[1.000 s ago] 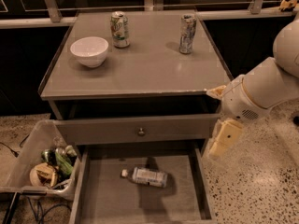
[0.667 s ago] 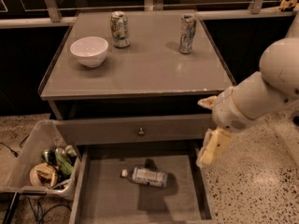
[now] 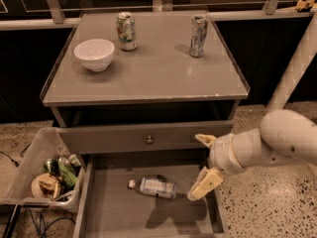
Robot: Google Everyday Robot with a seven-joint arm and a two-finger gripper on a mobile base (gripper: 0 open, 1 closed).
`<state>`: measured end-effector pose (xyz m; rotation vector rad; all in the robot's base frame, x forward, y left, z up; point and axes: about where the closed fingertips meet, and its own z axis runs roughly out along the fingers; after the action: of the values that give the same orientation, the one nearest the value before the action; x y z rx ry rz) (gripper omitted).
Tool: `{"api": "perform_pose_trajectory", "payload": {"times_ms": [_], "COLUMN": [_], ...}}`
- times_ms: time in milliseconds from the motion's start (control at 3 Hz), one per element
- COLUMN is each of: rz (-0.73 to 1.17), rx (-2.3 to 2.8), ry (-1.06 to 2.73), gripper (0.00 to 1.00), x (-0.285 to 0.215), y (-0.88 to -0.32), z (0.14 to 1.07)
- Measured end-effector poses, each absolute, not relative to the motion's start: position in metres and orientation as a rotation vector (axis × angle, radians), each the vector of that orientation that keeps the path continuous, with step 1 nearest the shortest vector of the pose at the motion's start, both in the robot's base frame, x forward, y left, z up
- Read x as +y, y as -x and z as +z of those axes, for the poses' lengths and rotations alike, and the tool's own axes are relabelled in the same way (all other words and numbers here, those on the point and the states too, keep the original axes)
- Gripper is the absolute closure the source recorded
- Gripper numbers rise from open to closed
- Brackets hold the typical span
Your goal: Pick blue plastic bottle from middle drawer and place on counter
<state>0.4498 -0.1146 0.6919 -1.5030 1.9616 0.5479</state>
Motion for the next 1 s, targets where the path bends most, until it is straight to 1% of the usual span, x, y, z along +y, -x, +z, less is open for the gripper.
{"api": "perform_pose_trajectory", "payload": {"times_ms": [333, 667, 1000], "rz": [0.562, 0.469, 0.472], "rx": [1.905, 1.951, 1.951], "ry": [1.454, 1.441, 1.444], "gripper": [0.00, 0.00, 0.00], "x": [-0.097, -0.086, -0.086], "y": [-0.448, -0.457, -0.456], "z": [0.650, 0.602, 0.602]}}
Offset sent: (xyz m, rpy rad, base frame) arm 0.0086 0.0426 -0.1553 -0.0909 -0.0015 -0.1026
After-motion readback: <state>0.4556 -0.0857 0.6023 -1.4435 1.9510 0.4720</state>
